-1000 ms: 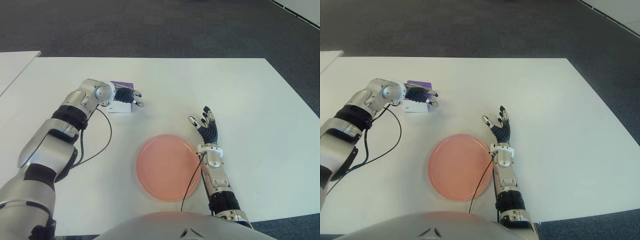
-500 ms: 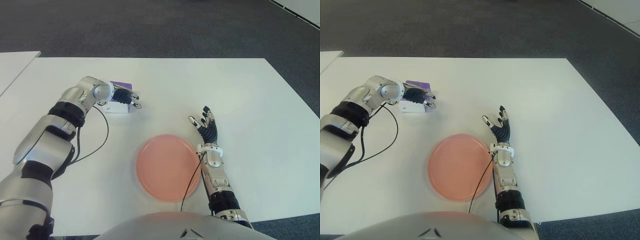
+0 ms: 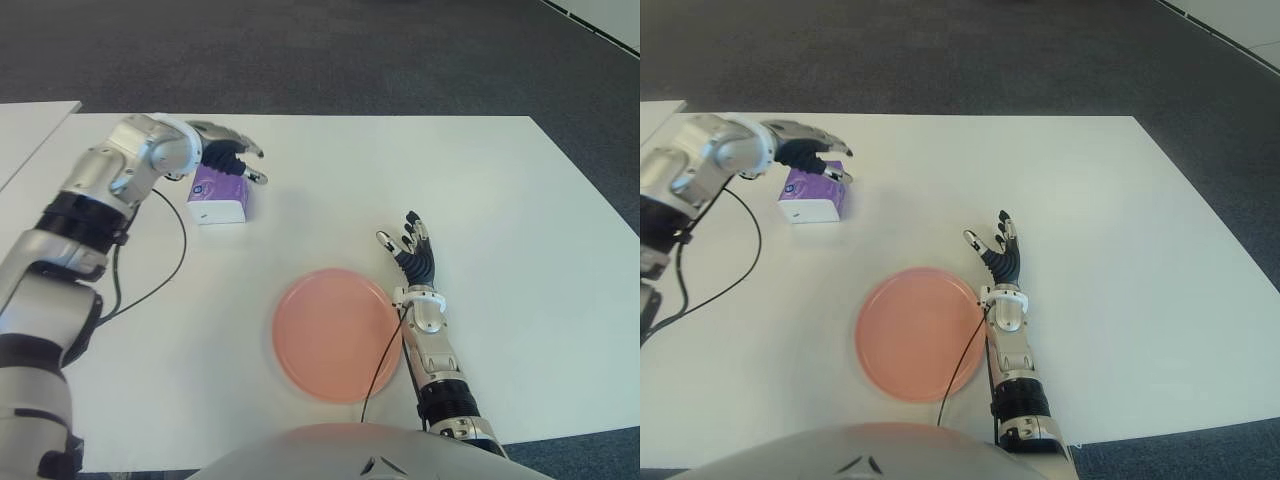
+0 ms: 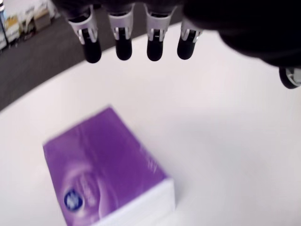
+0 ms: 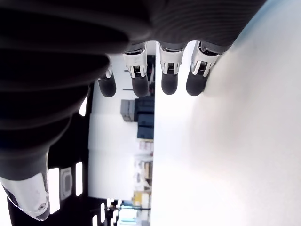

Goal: Put the tissue paper into the plate.

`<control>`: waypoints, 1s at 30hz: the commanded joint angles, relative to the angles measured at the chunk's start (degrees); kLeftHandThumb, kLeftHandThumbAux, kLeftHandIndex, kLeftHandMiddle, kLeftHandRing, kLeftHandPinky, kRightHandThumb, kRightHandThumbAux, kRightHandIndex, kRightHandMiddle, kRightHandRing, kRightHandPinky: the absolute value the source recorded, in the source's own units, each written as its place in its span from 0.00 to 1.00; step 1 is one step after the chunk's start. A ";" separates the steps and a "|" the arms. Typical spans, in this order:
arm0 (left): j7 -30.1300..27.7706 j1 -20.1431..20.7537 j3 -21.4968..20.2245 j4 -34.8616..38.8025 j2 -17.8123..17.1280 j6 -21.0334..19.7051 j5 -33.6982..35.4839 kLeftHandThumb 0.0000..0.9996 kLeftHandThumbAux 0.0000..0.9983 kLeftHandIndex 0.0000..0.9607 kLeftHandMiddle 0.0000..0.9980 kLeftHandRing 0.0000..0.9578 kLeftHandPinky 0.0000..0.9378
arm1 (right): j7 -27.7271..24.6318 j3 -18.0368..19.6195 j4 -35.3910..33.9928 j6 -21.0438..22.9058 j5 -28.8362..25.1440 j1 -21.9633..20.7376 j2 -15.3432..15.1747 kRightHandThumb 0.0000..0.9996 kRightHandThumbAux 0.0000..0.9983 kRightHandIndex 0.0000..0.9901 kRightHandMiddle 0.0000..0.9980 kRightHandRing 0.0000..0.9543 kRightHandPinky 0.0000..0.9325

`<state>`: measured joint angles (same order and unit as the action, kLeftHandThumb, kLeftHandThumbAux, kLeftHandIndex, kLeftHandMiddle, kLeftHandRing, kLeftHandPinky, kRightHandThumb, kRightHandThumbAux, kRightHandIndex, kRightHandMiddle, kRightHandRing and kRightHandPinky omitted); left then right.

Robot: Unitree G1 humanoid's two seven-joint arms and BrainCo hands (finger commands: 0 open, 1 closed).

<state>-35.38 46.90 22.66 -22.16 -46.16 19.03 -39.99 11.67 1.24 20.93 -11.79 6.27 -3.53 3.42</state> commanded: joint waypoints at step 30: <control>15.93 -24.16 -29.92 24.59 0.61 16.85 28.01 0.37 0.25 0.00 0.00 0.00 0.00 | 1.48 -1.72 2.96 7.91 0.93 3.17 1.17 0.22 0.61 0.06 0.02 0.01 0.03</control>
<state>-19.96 23.85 -6.46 3.98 -45.86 36.35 -12.08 13.65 0.21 20.27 -9.61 7.41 -3.49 3.44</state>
